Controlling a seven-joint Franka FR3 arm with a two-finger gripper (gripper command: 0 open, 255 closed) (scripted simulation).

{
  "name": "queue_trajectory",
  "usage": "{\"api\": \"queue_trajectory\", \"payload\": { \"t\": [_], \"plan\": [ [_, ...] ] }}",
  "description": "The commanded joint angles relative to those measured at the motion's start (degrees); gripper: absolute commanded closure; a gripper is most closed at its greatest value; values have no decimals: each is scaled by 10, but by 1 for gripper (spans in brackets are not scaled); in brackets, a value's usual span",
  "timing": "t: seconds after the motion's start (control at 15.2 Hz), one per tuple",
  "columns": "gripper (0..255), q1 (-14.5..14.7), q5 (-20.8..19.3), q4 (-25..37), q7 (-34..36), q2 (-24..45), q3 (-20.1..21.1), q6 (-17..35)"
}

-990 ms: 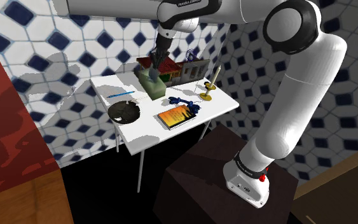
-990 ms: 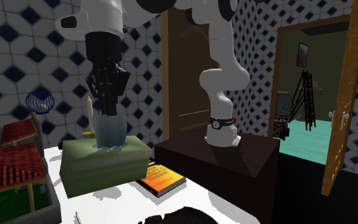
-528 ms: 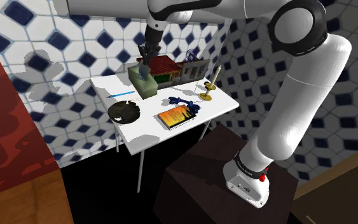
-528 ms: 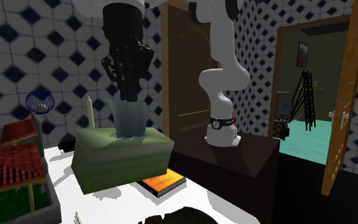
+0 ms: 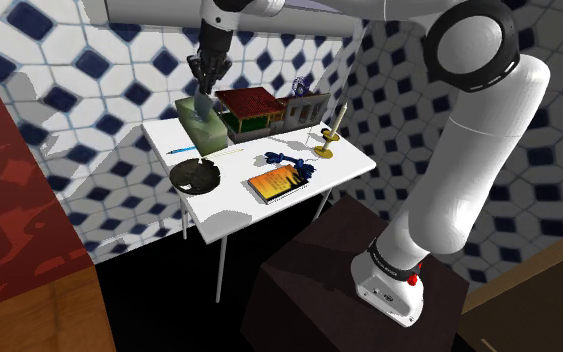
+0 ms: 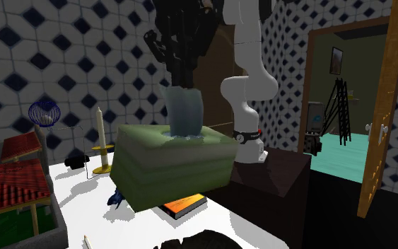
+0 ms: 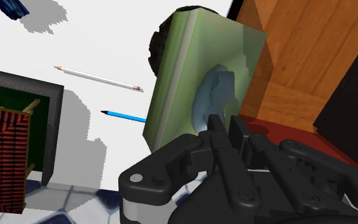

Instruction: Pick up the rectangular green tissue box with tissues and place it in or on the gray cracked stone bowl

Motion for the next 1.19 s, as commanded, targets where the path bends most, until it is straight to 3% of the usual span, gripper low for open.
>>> {"api": "queue_trajectory", "payload": {
  "t": [0.0,1.12],
  "plan": [
    [255,5,-2,-3,9,2,3,7],
    [255,6,3,-97,-4,30,4,128]
  ]
}}
